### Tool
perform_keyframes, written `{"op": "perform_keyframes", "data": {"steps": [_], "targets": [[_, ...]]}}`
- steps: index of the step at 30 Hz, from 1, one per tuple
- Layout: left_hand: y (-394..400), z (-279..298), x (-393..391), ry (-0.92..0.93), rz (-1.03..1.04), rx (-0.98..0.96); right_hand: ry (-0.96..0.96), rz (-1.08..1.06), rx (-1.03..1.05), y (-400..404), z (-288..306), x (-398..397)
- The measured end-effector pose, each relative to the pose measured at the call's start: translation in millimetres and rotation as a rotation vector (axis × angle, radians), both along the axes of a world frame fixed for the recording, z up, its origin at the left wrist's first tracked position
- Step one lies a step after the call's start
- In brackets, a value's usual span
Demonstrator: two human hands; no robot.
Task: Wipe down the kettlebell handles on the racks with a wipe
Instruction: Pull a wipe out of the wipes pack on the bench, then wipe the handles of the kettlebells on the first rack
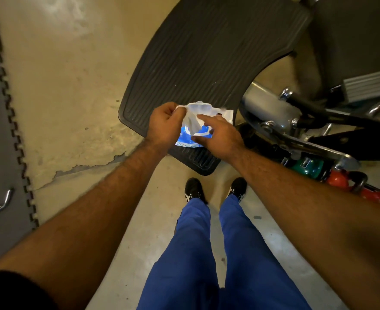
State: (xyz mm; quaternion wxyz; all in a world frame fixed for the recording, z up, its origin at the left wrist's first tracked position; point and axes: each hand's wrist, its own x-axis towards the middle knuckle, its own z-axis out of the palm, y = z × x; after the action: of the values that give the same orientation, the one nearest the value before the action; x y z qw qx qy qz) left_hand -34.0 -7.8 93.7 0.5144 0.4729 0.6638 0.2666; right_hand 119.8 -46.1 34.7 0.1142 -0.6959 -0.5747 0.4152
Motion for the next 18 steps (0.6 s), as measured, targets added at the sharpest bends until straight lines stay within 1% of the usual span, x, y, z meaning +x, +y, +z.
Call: {"op": "perform_keyframes", "data": {"steps": [2,6,9,11,12,14,15,16,17,18], "targets": [[-2,10,0,0.030,-0.009,0.032,0.072,-0.047,0.044,-5,22,-3],[-8,34,-2,0.075,-0.007,0.054,0.101,-0.145,0.157,-14,60,-6],[-14,52,-3,0.070,-0.008,0.059,0.151,-0.252,0.102,-24,79,-4],[-20,65,-3,0.062,-0.013,0.067,0.241,-0.360,0.092,-31,96,-1],[-24,72,-2,0.044,-0.015,0.063,0.274,-0.382,0.100,-35,104,2],[-32,84,0,-0.022,-0.021,0.028,0.276,-0.313,0.020,-44,123,9],[-36,91,2,-0.060,-0.029,0.008,0.280,-0.297,-0.032,-49,133,11],[-40,96,4,-0.099,-0.038,-0.005,0.294,-0.306,-0.038,-55,140,14],[-44,101,7,-0.138,-0.045,-0.019,0.332,-0.367,-0.029,-62,149,16],[-49,106,10,-0.168,-0.051,-0.038,0.405,-0.477,-0.019,-68,156,19]]}}
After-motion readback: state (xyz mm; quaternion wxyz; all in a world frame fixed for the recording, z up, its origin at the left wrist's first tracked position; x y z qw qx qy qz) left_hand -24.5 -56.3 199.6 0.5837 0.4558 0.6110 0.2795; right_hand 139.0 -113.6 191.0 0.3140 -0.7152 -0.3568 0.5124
